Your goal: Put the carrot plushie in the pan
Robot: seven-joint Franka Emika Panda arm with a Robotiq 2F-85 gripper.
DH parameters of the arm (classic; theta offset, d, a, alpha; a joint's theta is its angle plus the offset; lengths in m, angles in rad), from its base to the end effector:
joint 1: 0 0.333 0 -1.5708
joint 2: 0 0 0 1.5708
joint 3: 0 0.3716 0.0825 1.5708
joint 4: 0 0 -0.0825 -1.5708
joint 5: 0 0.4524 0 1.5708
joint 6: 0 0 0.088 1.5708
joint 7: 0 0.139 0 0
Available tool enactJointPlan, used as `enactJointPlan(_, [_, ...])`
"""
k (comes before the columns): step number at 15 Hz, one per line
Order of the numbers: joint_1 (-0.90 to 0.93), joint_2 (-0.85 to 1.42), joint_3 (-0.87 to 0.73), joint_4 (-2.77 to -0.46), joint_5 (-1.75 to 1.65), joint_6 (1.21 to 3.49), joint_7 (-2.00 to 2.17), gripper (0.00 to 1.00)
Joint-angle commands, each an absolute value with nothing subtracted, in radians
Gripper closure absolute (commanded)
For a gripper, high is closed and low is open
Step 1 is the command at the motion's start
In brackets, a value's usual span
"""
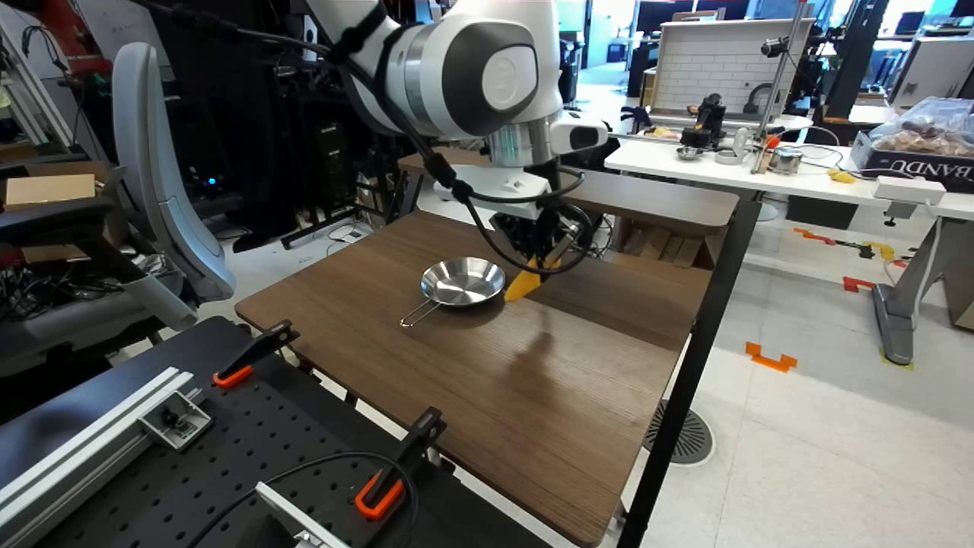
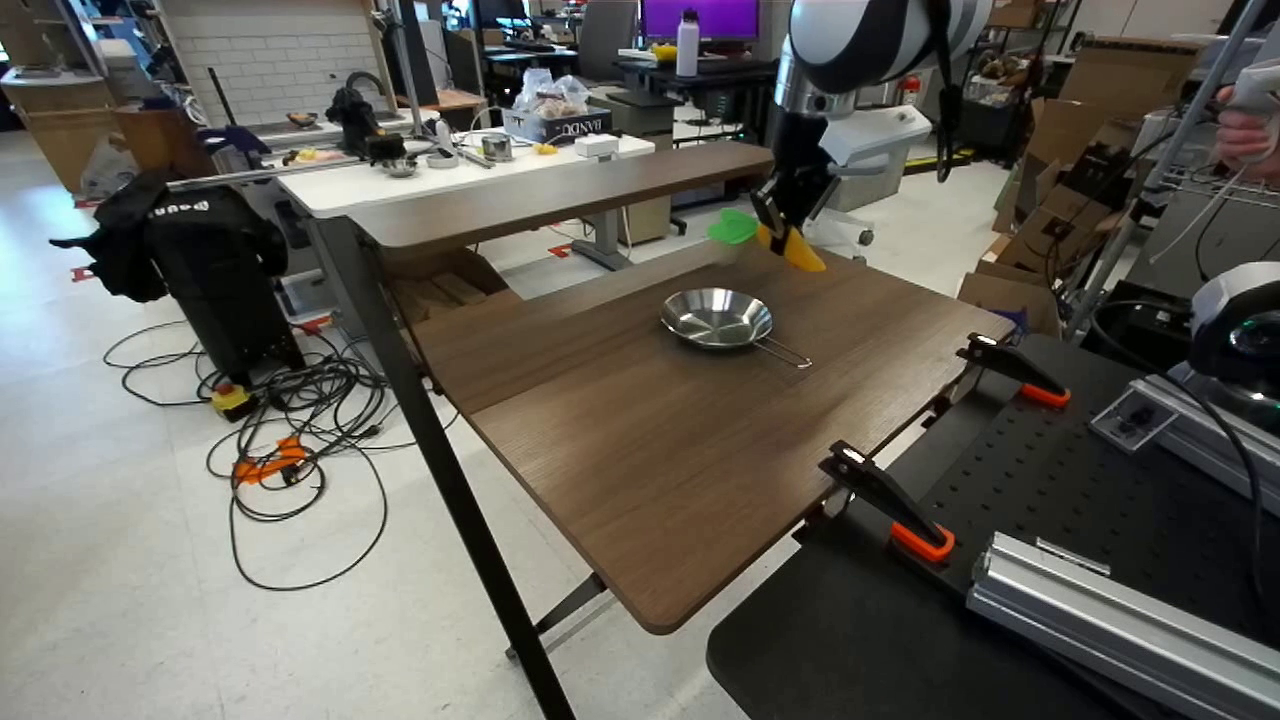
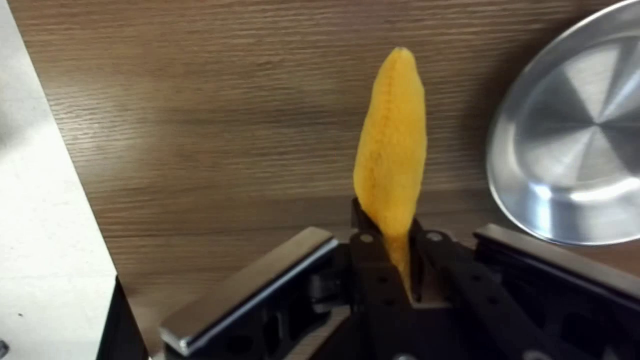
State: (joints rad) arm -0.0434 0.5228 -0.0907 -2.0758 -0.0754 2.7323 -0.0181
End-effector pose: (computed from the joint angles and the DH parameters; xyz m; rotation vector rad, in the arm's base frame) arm 0.6617 -0.0878 0.1443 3.0460 -0.0513 0.1953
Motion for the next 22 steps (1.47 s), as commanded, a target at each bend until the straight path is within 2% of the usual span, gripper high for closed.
enactJointPlan(1, [-0.018,0.427,-0.064,-2.157,-0.090,2.737,-0.032,0.97])
enactJointPlan(12, [0.022,0.422,0.005,-2.191,-0.078,2.734,-0.026,0.97])
enactJointPlan(13, [0.024,0.425,0.009,-2.193,-0.077,2.732,-0.023,0.63])
enactJointPlan(14, [0.021,0.428,0.017,-2.195,-0.074,2.734,-0.031,0.62])
enactJointPlan(15, [0.024,0.431,0.017,-2.196,-0.077,2.733,-0.030,0.57])
enactJointPlan(22, [0.026,0.423,0.022,-2.221,-0.080,2.735,-0.027,0.05])
